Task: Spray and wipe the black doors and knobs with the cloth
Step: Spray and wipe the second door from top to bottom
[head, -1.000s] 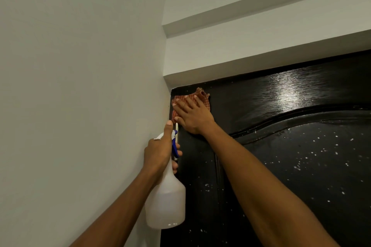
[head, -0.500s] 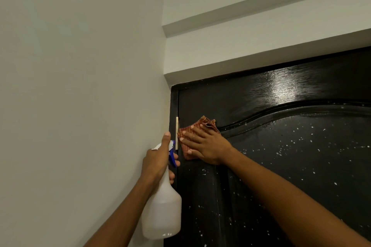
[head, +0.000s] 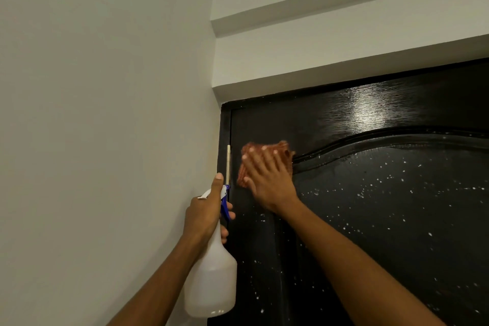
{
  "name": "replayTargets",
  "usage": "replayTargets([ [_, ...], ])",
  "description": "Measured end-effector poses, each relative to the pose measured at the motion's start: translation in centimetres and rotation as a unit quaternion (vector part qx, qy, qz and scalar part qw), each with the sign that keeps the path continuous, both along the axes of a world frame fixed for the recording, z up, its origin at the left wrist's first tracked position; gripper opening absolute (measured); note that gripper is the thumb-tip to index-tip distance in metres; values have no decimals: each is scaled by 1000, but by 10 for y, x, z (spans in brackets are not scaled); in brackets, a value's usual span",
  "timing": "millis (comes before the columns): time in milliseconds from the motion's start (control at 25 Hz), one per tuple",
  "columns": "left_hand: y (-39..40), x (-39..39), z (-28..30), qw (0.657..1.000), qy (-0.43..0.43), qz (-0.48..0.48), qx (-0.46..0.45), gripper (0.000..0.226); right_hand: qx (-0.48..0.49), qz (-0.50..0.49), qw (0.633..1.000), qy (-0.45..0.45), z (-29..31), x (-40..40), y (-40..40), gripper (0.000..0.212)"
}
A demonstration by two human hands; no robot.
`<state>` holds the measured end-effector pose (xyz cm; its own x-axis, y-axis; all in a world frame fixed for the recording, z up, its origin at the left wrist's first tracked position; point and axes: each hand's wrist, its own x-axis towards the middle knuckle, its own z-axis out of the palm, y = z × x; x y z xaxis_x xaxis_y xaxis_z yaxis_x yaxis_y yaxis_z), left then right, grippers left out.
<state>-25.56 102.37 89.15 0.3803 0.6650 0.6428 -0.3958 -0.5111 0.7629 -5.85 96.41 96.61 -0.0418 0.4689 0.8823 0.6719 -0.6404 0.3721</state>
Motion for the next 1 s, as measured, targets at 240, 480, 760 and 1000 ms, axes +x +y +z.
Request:
replayTargets([
  [240,-10,-3,-25,999,19,27,-20,75,-353,-4,922,-160,-81,18,-57,58],
  [480,-17,-10,-28,998,8,-14,-62,70,117,-60,990,60,25,17,-95,68],
  [760,-20,6,-44,998,25,28,-58,75,-111,-25,993,-24,-27,-5,-40,67],
  [1000,-43,17,-36,998,23,17,-51,69,-123,-35,991,-28,-38,17,-82,64],
])
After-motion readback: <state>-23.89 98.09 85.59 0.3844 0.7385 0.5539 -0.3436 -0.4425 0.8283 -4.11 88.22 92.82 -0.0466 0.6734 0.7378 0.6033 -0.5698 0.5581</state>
